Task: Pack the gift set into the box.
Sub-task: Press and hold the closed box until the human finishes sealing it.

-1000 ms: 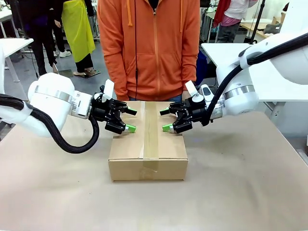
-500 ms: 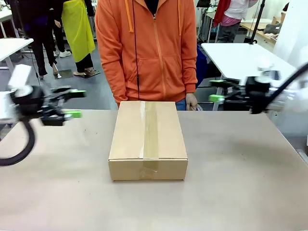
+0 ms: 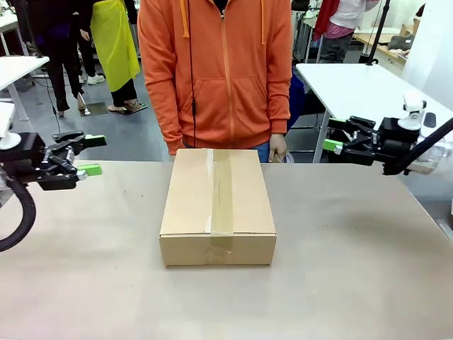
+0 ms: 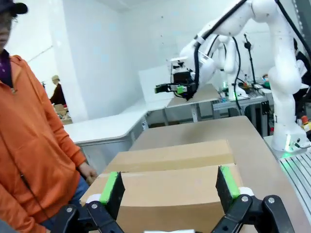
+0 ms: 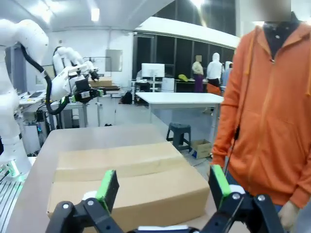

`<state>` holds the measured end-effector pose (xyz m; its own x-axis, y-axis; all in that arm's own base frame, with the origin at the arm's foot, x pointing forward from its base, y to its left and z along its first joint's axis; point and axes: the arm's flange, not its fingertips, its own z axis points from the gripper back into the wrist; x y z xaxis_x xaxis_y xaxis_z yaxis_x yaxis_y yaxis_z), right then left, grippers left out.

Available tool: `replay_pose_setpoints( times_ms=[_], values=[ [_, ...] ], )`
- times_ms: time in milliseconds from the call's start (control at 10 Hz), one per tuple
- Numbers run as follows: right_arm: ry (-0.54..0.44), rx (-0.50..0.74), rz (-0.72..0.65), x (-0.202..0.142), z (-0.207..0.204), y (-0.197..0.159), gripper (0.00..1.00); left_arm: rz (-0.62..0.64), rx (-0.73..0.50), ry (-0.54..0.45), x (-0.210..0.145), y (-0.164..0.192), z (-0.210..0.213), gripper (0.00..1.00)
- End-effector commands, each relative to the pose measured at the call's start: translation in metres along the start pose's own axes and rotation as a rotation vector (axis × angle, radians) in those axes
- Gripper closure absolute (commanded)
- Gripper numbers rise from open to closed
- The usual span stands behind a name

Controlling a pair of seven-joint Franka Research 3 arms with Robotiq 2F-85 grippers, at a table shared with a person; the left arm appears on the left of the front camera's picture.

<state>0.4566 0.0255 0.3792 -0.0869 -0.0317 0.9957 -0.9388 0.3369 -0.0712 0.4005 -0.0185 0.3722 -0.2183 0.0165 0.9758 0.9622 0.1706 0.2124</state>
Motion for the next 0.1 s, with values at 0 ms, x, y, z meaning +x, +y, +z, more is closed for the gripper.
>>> replay_pose_setpoints(
  times_ms=[0],
  values=[
    [0.006,0.024,-0.016,0.0027,0.0031,-0.0075,0.0,-0.021,0.011,0.002,-0.0011,0.0016,0.0015,0.0]
  ],
)
